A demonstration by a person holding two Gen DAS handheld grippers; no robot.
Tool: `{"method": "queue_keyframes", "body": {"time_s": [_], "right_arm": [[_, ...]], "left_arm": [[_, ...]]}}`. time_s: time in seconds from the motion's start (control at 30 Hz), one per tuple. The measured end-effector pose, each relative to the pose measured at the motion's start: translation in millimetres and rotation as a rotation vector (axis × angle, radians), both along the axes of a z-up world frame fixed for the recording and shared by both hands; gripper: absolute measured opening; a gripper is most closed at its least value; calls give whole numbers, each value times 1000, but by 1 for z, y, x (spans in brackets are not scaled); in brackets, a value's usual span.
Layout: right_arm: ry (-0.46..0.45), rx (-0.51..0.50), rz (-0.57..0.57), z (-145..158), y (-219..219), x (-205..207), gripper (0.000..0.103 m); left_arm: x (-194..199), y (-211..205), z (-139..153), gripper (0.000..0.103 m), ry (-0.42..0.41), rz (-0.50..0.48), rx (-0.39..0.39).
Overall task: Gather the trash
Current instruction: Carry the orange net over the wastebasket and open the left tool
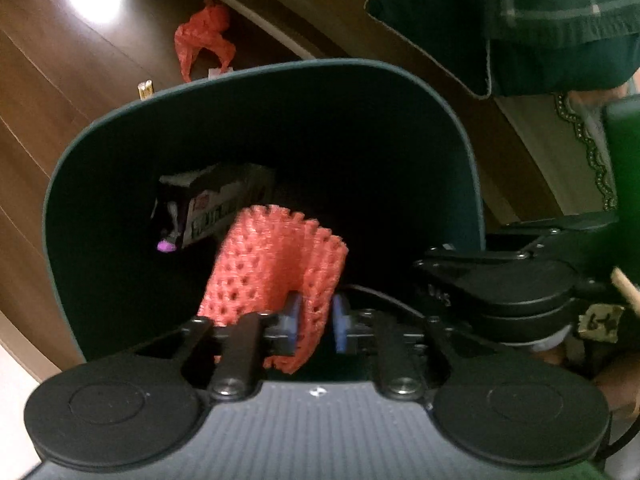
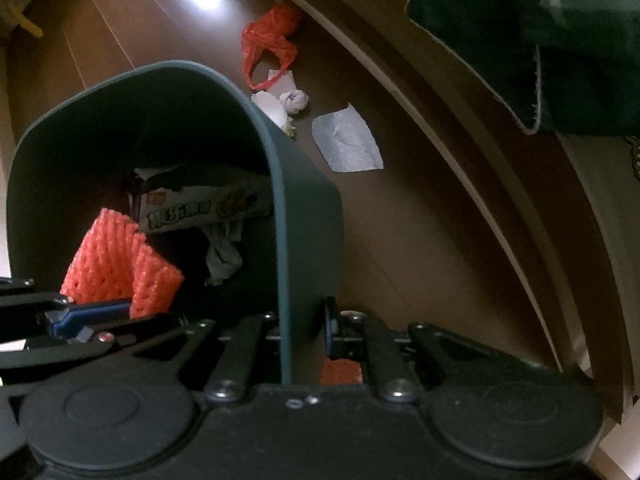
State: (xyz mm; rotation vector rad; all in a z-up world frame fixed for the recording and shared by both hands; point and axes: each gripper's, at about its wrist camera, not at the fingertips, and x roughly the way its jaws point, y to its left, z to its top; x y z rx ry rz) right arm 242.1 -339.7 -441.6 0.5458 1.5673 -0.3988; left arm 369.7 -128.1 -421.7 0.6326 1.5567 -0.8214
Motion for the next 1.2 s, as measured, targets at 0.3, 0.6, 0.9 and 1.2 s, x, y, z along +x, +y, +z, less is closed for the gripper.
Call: {"method": "queue_keyframes", "body": {"time_s": [0.3,0.6,0.9,1.2], "right_arm": [[5,-4,-39,-1,-4,-1,9],[12,-13,-68,-4,-10,-6,10],[11,-4,-73,-1,-5,-2,10],[10,11,-75,-1,-7,-2,10]], "left_arm": [[-3,3,27,81,13,23,-42],[-8,-1,61,83,-3,16,-93],[-7,5,77,83,21,32,-107],[0,5,71,94,256,91,-170]]}}
